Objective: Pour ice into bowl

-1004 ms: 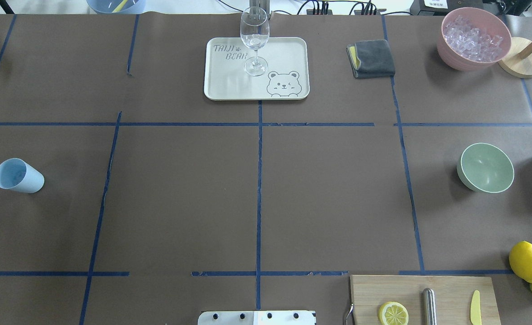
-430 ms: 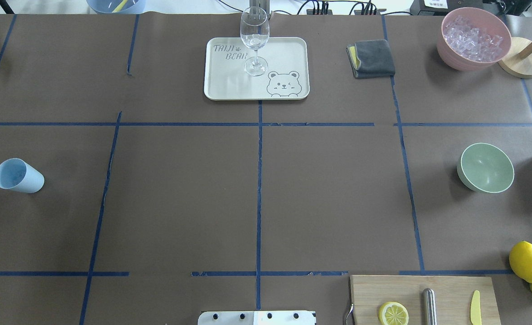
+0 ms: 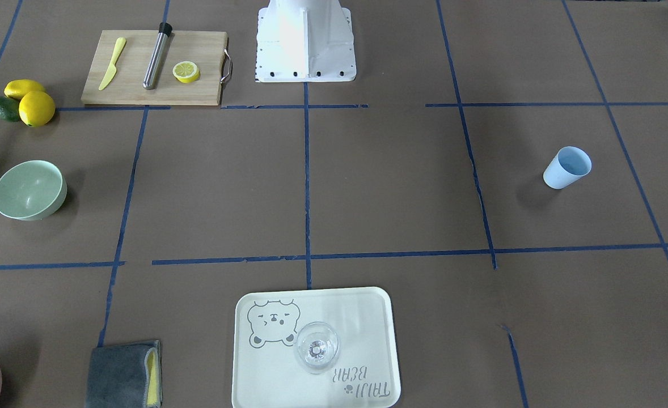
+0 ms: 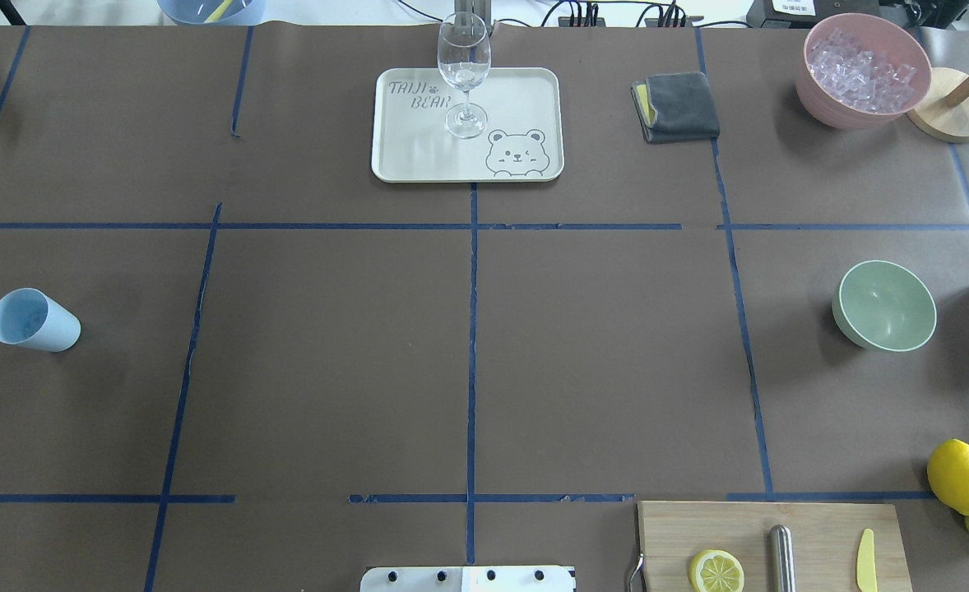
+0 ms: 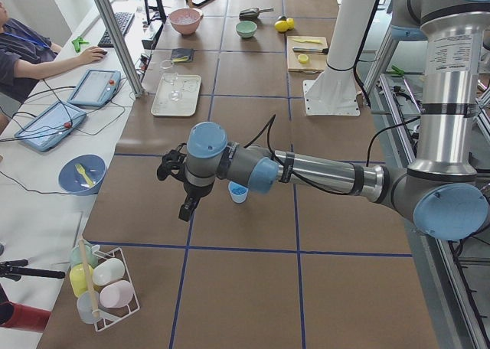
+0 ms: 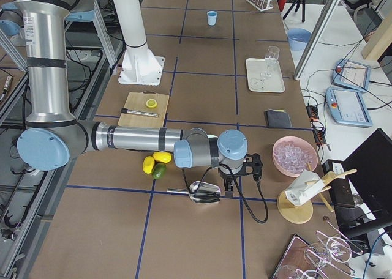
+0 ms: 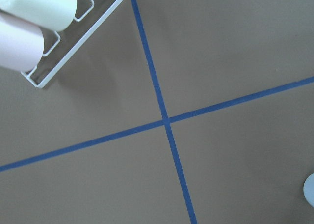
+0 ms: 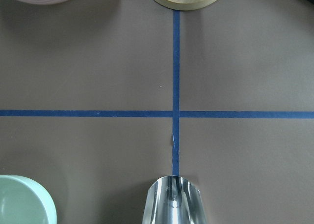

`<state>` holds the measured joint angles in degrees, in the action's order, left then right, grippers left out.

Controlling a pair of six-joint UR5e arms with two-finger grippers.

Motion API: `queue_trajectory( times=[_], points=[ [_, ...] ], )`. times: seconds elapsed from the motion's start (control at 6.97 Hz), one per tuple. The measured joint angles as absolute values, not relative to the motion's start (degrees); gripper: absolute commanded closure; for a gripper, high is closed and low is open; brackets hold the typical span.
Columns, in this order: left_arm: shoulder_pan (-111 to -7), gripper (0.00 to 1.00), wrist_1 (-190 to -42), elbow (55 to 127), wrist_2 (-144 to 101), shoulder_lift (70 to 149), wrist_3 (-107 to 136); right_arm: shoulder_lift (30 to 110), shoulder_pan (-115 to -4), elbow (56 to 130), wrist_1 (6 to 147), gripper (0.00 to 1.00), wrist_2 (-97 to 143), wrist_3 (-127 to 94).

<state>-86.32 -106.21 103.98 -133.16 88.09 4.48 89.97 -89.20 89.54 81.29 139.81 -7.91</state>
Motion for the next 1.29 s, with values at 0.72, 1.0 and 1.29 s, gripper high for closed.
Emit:
queue_trajectory(
  times=[0.72,1.0,1.29],
  points=[
    [-73.61,0.00,-138.91,110.53,-122.38,74.49,32.49,99.57,-71.53,96.88,55.24,0.00,136.09,-39.36],
    [-71.73,0.00,-142.84,112.11,-116.77,71.91,36.93,101.77,-65.24,95.53,48.13,0.00,132.78,-44.81],
    [-70.82,0.00,-143.48,113.76,-114.78,70.35,38.80,101.68,-60.80,93.39,43.92,0.16,129.09,-48.54]
  ],
)
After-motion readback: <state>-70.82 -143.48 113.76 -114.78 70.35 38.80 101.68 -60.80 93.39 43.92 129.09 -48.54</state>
